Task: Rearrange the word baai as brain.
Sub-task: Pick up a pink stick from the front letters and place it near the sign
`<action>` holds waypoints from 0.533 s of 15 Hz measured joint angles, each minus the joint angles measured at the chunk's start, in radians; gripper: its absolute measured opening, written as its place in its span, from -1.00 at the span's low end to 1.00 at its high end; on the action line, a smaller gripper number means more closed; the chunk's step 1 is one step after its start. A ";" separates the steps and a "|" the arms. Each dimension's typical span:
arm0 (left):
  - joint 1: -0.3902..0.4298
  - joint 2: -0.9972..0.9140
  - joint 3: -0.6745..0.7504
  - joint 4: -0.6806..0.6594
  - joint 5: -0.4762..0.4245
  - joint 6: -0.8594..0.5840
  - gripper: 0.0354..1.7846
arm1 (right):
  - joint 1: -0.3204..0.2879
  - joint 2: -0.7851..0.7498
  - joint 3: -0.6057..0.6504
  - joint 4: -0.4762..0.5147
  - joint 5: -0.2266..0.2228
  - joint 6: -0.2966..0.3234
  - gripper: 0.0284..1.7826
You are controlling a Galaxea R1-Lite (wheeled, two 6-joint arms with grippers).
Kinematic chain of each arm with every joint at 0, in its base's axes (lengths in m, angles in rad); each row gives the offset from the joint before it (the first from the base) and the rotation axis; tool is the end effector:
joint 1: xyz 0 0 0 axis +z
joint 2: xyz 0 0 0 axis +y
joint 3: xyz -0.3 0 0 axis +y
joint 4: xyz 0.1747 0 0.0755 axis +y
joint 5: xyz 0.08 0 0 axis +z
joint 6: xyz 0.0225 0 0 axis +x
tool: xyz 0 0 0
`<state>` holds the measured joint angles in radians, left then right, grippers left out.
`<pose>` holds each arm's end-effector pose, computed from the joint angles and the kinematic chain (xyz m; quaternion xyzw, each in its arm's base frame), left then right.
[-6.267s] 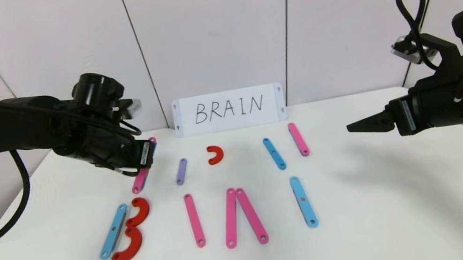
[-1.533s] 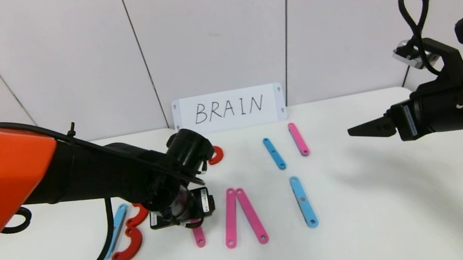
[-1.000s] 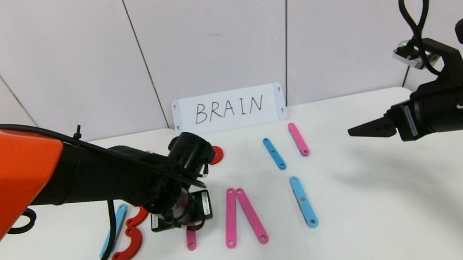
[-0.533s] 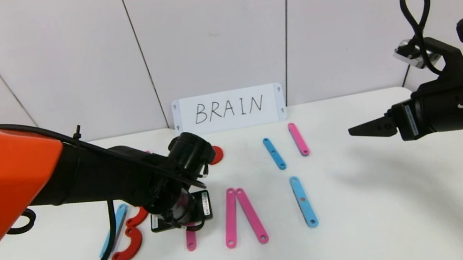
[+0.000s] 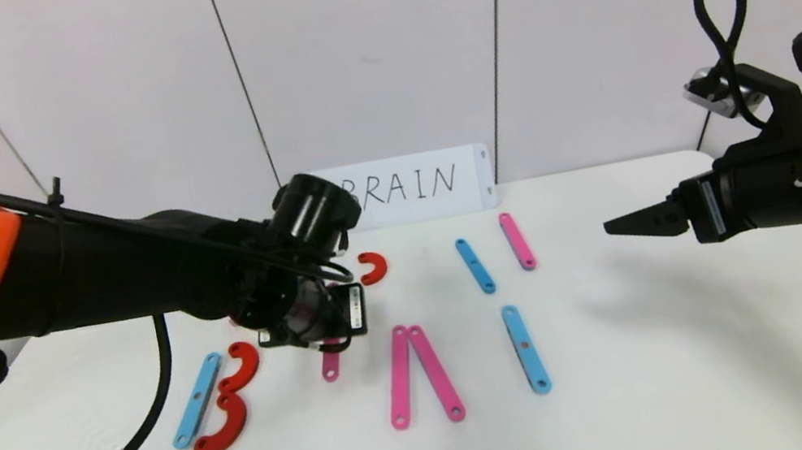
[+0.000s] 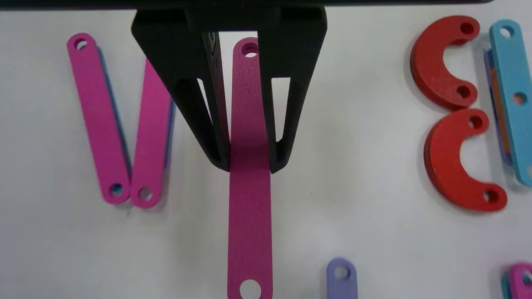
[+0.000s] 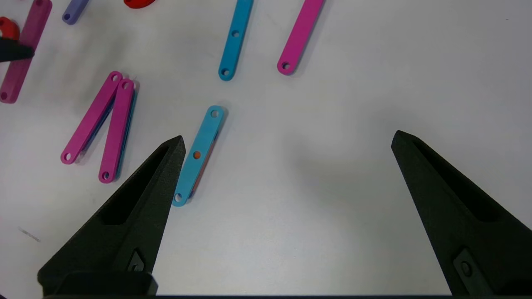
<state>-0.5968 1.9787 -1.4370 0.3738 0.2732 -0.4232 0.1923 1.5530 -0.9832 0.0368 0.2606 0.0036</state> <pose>0.3091 -0.2027 0.1694 -0.0039 0.4222 -0.0571 0.9047 0.2601 0.0565 0.2113 0.0119 0.2989 0.2137 0.9300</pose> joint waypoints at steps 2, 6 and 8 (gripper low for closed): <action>0.000 0.017 -0.080 -0.001 -0.038 0.087 -0.73 | -0.006 -0.007 0.002 -0.001 0.001 0.001 0.95; 0.000 0.080 -0.236 0.002 -0.141 0.168 -0.73 | -0.032 -0.017 0.004 -0.003 0.008 0.001 0.95; 0.000 0.130 -0.311 0.003 -0.156 0.191 -0.73 | -0.057 -0.015 -0.002 -0.004 0.014 0.000 0.95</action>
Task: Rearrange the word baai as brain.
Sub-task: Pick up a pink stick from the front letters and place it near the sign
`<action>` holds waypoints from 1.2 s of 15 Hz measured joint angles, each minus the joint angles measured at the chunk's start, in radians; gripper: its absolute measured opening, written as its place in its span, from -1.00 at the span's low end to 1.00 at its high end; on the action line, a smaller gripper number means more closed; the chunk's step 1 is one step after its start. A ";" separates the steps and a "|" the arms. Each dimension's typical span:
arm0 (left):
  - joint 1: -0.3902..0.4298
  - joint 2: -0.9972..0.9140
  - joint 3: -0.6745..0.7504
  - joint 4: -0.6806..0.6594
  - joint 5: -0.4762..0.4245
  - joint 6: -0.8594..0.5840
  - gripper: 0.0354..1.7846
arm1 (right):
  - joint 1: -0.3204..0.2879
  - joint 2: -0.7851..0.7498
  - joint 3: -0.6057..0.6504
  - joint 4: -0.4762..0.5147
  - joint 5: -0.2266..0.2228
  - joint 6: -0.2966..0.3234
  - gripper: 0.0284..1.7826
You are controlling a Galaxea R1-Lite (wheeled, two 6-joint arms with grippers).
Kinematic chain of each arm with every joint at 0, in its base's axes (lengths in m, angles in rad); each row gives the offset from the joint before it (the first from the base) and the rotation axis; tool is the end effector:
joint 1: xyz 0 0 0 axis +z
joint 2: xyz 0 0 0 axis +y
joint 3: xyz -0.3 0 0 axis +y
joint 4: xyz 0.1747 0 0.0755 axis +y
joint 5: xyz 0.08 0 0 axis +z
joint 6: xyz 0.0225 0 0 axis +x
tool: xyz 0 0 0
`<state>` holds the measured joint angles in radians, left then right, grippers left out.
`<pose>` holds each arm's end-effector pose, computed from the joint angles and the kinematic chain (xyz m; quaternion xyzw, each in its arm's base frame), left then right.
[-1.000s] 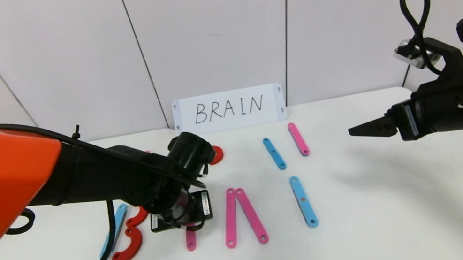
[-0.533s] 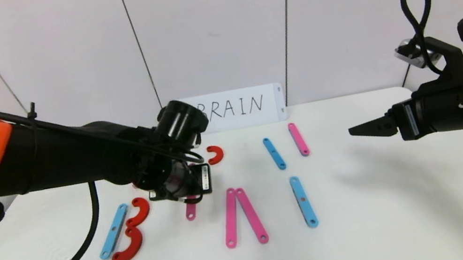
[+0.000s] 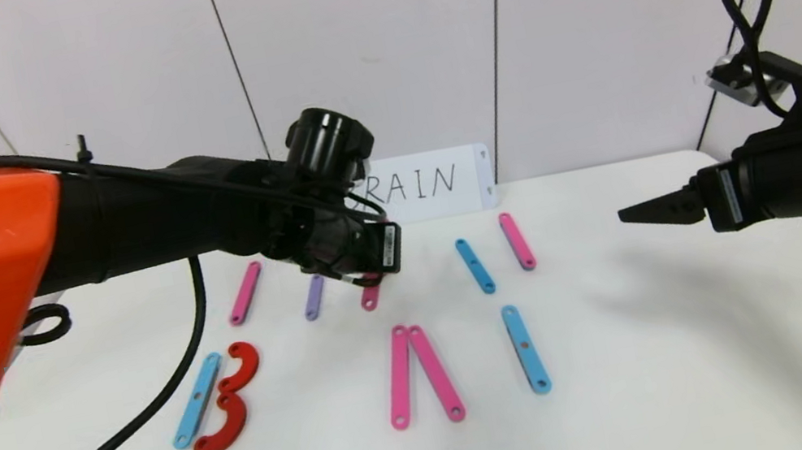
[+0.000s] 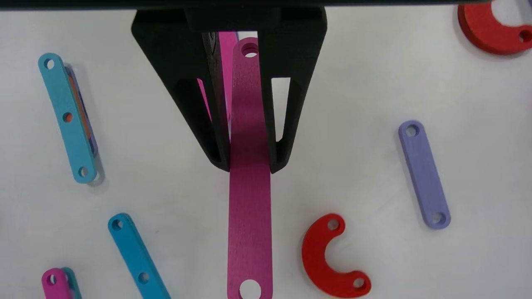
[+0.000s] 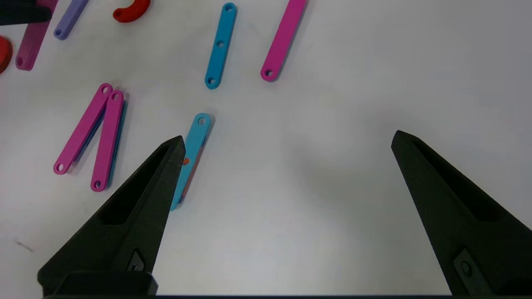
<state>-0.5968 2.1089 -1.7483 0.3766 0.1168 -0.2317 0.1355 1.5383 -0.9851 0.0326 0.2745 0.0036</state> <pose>0.3486 -0.2337 0.1978 0.0203 0.3610 -0.1812 0.9146 0.2600 0.0416 0.2161 0.0217 0.2884 0.1944 0.9373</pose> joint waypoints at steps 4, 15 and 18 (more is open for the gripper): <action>-0.001 0.120 -0.155 0.003 -0.036 0.022 -0.73 | -0.053 0.006 -0.011 0.000 0.080 -0.002 0.95; -0.009 0.327 -0.237 -0.162 -0.074 0.075 -0.73 | -0.080 0.019 -0.008 0.000 0.094 -0.006 0.95; -0.017 0.345 -0.237 -0.190 -0.073 0.036 -0.73 | -0.080 0.019 -0.005 0.000 0.094 -0.006 0.95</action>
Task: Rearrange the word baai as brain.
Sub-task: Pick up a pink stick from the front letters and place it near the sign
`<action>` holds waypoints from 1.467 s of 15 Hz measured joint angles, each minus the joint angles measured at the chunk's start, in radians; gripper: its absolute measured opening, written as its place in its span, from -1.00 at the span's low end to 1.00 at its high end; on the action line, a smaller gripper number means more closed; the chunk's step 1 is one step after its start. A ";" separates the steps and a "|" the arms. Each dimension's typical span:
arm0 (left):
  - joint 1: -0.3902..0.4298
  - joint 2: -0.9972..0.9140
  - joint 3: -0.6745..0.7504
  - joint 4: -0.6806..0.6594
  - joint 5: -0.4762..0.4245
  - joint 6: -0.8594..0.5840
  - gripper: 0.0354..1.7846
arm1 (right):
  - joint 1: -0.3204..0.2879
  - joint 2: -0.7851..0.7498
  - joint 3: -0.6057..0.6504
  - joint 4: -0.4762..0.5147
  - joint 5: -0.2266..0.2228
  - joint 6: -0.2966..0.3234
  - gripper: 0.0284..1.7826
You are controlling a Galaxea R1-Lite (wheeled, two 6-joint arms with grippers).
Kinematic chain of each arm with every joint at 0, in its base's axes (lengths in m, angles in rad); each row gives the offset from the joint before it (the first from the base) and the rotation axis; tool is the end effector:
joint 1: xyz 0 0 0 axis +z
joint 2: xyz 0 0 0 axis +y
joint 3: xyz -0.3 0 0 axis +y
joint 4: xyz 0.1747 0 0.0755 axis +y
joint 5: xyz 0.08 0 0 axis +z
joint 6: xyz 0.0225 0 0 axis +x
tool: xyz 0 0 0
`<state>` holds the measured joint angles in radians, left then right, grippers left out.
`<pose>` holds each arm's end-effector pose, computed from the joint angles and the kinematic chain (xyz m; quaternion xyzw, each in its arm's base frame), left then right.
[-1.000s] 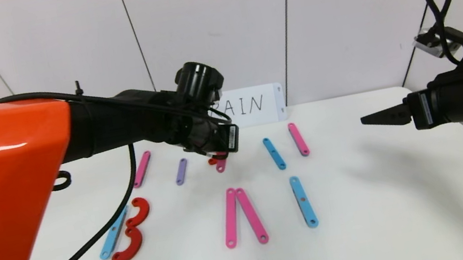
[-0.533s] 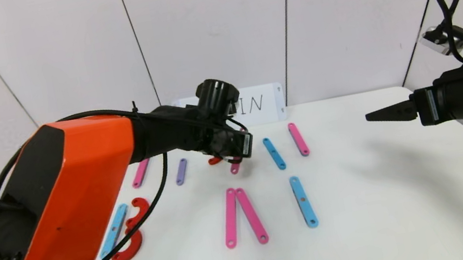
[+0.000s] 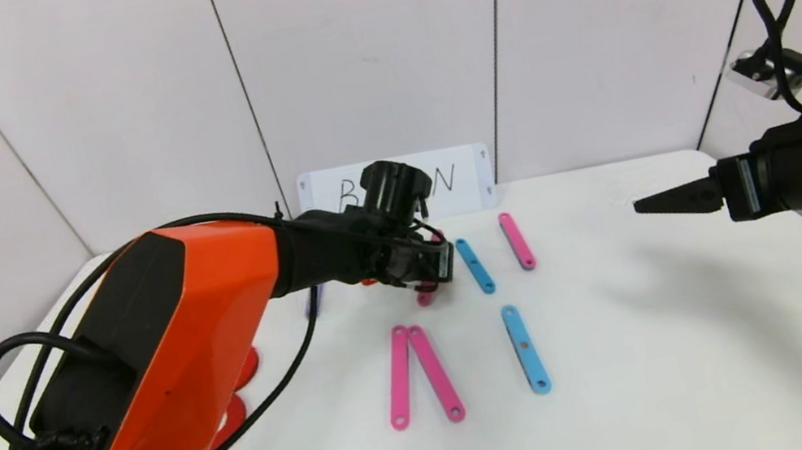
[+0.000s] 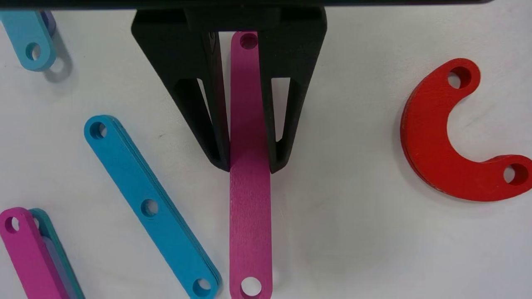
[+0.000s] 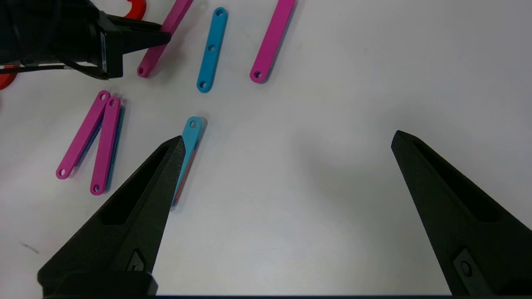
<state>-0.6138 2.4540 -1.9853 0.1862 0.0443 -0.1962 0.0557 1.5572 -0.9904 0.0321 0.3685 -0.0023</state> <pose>0.4118 -0.2889 0.1164 0.0144 0.3290 -0.2349 0.9145 0.2664 0.0230 0.2129 0.0449 0.2912 0.2015 0.9341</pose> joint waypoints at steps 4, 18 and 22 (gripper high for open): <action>-0.010 0.019 0.000 -0.049 0.035 -0.092 -0.73 | 0.000 -0.002 0.002 0.000 0.000 0.000 0.95; -0.024 0.015 0.004 -0.058 0.073 -0.145 0.79 | 0.001 -0.002 0.003 0.000 0.000 -0.002 0.95; -0.025 -0.017 0.007 -0.060 0.074 -0.141 0.95 | 0.000 -0.002 0.003 0.000 0.000 -0.001 0.95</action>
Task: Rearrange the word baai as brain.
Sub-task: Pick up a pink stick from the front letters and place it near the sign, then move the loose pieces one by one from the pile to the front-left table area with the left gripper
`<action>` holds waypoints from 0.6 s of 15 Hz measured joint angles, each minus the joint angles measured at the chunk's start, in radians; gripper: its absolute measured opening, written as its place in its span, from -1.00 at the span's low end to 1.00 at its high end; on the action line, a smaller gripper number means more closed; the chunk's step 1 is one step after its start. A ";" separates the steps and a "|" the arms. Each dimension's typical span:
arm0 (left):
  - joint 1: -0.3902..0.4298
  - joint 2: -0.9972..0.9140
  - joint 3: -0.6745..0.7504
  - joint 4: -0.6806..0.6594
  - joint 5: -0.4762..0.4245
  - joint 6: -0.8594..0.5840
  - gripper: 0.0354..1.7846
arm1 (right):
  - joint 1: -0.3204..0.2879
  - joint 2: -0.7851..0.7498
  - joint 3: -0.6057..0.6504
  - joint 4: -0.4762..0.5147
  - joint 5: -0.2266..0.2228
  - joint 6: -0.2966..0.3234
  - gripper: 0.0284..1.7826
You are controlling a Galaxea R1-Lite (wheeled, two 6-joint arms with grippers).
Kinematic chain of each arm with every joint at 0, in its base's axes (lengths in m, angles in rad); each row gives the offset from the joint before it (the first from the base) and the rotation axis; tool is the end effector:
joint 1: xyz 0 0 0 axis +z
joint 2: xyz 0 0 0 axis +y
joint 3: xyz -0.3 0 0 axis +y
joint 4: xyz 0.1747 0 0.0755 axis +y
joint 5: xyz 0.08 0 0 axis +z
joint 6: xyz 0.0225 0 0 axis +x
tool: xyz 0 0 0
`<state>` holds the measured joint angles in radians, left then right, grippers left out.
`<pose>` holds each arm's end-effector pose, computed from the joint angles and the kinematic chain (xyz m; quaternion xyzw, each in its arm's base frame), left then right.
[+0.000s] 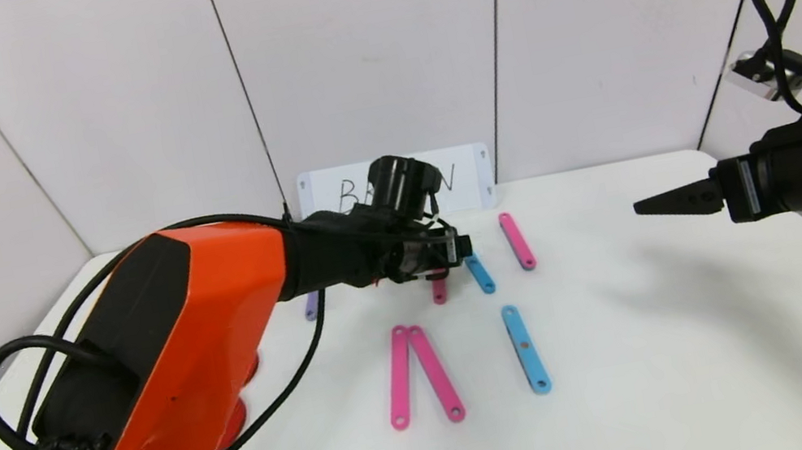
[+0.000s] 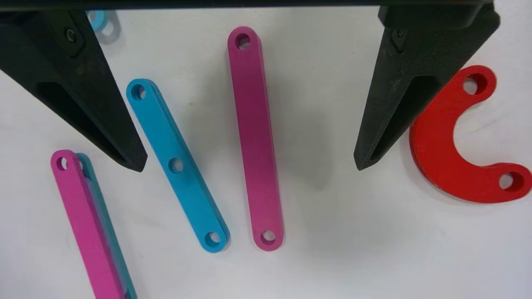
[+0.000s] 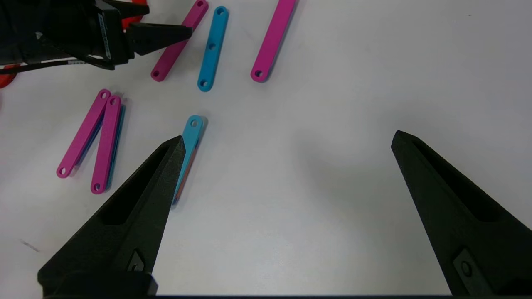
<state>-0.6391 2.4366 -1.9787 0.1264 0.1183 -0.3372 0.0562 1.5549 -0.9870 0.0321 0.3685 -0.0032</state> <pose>0.4061 -0.2984 0.1284 -0.0503 0.3052 -0.1982 0.9301 0.2656 0.0231 0.2126 0.0445 0.2916 0.2018 0.9340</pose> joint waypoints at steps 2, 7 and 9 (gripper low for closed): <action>0.008 -0.027 0.003 0.016 0.001 0.009 0.95 | 0.000 0.000 0.000 0.000 0.000 0.000 0.95; 0.071 -0.136 0.038 0.169 0.005 0.026 0.95 | 0.000 0.000 0.000 0.000 0.000 -0.001 0.95; 0.110 -0.175 0.072 0.194 0.005 0.027 0.95 | 0.002 0.001 0.000 0.000 -0.001 -0.004 0.95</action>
<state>-0.5296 2.2615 -1.9064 0.3204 0.1230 -0.3102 0.0581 1.5557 -0.9866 0.0321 0.3674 -0.0070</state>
